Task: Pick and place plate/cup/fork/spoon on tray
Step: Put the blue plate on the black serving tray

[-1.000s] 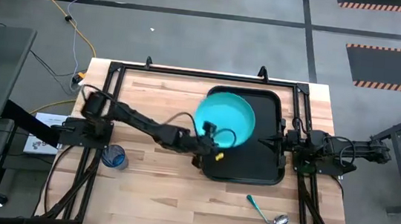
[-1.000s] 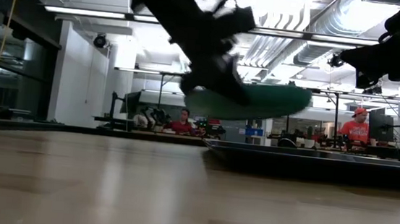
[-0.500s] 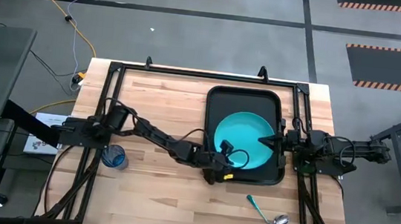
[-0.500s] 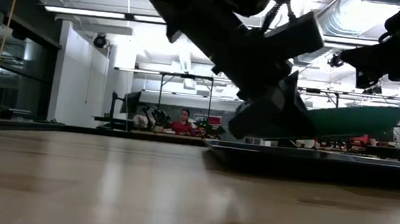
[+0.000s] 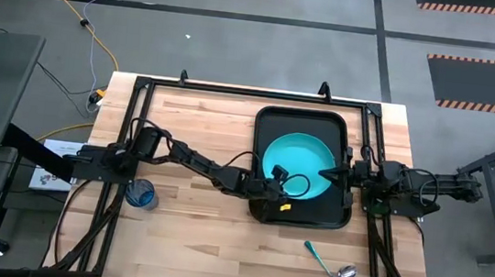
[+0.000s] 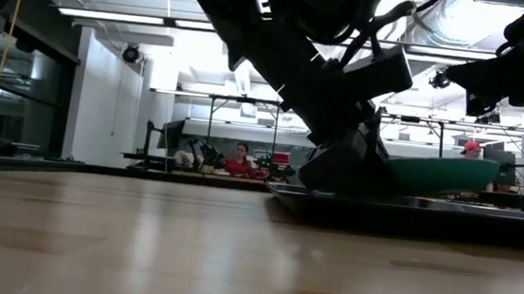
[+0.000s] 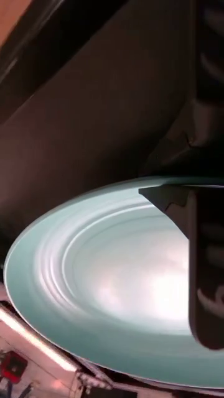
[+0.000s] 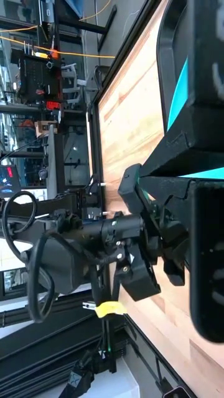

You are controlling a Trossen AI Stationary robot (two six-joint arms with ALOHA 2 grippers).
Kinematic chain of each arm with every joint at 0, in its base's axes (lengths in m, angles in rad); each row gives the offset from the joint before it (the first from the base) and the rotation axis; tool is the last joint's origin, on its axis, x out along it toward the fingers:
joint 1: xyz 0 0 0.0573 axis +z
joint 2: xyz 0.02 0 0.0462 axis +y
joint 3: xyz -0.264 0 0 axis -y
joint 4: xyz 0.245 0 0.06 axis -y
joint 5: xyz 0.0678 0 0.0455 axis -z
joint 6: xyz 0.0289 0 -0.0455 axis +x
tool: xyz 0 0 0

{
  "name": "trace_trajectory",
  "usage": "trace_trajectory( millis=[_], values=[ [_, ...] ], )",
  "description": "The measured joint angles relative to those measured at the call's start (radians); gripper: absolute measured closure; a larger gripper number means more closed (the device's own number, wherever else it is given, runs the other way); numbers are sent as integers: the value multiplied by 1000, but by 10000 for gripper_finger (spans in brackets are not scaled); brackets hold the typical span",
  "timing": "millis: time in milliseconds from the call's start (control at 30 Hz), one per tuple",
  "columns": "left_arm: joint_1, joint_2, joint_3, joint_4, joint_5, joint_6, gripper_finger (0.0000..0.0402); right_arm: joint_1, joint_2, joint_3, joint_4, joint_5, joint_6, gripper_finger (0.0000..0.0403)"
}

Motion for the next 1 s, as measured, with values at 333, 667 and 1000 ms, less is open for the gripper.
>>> trace_trajectory(
  millis=[333, 667, 1000],
  values=[
    [3, 0, 0, -7, 10, -32, 387, 0, 0, 0, 0, 0, 0, 402],
    [3, 0, 0, -8, 9, -53, 385, 0, 0, 0, 0, 0, 0, 402],
    [4, -1, -1, 2, 58, -80, 350, 0, 0, 0, 0, 0, 0, 402]
  ],
)
